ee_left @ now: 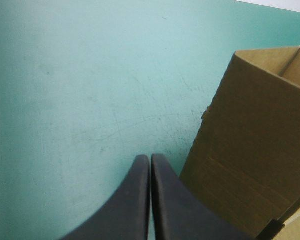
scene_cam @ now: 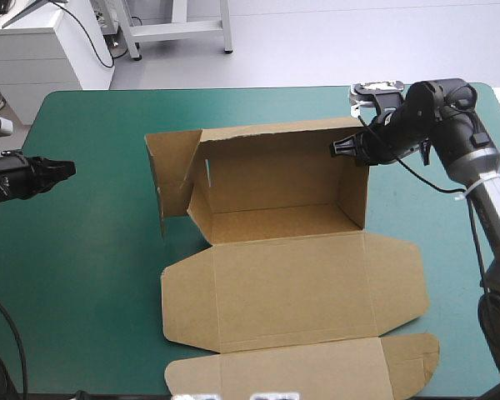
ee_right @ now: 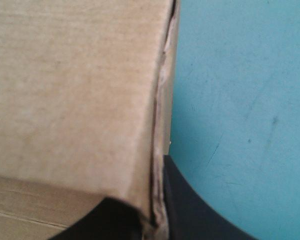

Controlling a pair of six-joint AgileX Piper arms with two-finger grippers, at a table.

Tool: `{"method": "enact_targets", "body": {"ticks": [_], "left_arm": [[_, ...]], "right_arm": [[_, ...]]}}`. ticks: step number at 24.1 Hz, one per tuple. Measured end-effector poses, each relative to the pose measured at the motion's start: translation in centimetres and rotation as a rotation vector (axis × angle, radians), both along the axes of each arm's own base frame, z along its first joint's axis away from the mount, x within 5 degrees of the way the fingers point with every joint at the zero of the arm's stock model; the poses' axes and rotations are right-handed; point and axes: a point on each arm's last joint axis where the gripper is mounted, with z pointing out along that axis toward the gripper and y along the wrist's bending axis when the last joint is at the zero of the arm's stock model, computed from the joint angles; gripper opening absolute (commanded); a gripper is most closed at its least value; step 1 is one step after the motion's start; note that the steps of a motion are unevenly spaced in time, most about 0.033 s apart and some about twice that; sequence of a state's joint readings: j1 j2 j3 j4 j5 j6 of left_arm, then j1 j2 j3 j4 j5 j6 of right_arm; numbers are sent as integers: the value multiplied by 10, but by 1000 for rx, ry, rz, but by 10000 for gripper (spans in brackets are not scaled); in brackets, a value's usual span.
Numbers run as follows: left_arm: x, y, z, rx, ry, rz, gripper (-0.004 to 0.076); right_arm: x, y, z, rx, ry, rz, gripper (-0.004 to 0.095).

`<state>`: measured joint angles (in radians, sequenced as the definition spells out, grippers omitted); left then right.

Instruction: Fold the box

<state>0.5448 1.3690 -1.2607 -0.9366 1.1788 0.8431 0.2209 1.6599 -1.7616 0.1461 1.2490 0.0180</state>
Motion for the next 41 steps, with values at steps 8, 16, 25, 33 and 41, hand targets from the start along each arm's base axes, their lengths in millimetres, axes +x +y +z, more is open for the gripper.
{"method": "enact_targets", "body": {"ticks": [8, 16, 25, 33, 41], "left_arm": [[0, 0, 0, 1, -1, 2, -8], [-1, -1, 0, -6, 4, -8, -8], [-1, -1, 0, -7, 8, -14, -8], [-1, -1, 0, -6, 9, -15, -8], [-1, -1, 0, -6, 10, -16, -8]], "right_arm": [[11, 0, -38, -46, 115, -10, -8], [62, 6, -74, -56, 53, -98, 1], [73, 5, -94, -75, 89, -94, 560], [72, 1, -57, -98, 67, -152, 637], [60, 5, -38, 1, 70, -178, 636]]}}
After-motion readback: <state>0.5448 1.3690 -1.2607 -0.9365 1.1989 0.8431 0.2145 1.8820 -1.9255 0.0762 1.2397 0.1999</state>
